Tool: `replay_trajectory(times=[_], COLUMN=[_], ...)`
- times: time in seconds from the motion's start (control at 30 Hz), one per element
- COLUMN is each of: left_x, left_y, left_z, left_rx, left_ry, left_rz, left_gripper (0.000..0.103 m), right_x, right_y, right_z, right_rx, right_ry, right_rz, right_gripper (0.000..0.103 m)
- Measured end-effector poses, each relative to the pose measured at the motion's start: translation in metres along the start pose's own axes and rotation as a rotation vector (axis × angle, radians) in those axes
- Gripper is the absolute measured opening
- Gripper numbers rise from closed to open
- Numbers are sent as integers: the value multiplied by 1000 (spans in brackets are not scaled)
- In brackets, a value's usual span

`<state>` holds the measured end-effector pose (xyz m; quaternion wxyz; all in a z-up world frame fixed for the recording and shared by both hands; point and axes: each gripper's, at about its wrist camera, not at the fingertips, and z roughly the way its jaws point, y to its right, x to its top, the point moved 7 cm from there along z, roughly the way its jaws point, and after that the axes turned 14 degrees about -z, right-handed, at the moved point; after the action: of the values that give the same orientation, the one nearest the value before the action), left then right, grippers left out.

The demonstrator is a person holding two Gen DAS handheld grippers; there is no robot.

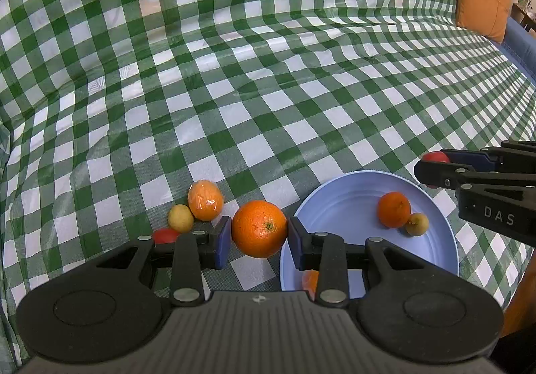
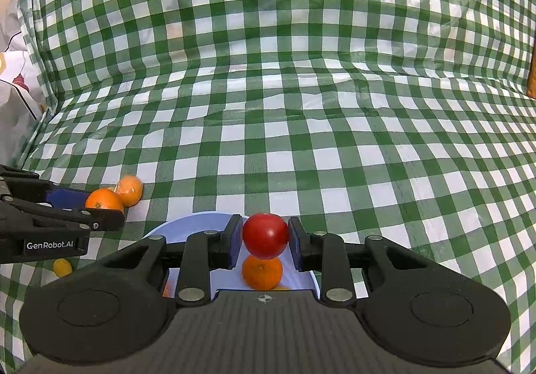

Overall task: Organize fruits
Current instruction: 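Carry the tangerine and red tomato over the blue plate with both tools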

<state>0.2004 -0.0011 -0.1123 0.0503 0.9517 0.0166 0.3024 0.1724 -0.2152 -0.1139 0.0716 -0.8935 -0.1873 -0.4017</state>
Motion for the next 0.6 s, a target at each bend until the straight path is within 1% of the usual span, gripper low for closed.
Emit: replay_trajectory(times=[0.6], left_x=[-3], left_y=[2], left_z=[2], left_rx=[-4], left_ry=[-6], left_rz=[6], left_gripper=[40], right_x=[-1], right_y=[6], right_z=[1], right_rx=[2], right_ry=[-7], right_rz=[-5], right_gripper=[31])
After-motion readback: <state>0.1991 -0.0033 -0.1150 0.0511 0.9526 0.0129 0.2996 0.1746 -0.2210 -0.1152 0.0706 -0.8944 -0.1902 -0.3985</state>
